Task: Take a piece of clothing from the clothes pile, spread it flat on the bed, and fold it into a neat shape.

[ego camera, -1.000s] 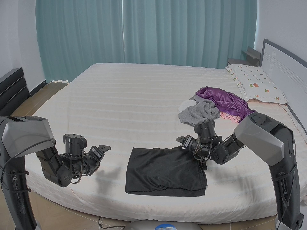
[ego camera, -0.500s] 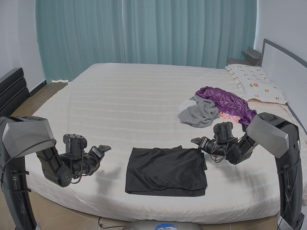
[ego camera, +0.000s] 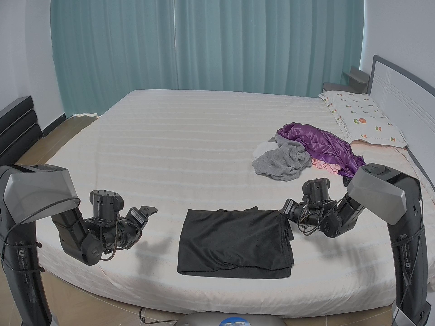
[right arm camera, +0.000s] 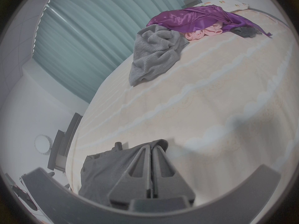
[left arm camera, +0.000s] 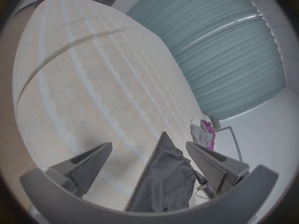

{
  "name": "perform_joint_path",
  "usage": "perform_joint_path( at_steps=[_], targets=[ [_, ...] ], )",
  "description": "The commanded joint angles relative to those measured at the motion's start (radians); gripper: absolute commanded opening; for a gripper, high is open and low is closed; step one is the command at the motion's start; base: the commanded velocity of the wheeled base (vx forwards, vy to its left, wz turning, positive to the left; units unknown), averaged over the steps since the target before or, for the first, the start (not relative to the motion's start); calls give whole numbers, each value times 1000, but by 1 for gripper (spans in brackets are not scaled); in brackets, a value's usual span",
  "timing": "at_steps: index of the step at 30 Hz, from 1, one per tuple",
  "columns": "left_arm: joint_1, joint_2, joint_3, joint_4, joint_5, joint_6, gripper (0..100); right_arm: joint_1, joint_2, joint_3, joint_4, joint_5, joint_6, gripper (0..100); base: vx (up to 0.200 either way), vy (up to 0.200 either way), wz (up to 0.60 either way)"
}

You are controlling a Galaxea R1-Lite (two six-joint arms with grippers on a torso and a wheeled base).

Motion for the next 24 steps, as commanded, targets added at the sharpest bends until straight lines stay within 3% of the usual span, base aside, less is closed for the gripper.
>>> perform_joint_path(
  at_steps=[1, 13, 14, 20, 24],
  targets=[
    [0, 3, 0, 0, 0, -2, 100, -22, -4, -2, -1, 0, 19, 0, 0, 0, 0],
    [0, 3, 0, 0, 0, 0, 100, -40, 5, -8, 1, 0, 27, 0, 0, 0, 0],
    [0, 3, 0, 0, 0, 0, 100, -40, 3, -5, -1, 0, 28, 100, 0, 0, 0],
    [0, 3, 0, 0, -1, 1, 100, -49, -78, 62, -2, 6, 47, 100, 0, 0, 0],
    [0, 3, -2, 0, 0, 1, 100, -54, -181, 206, -39, 71, 47, 100, 0, 0, 0]
  ],
)
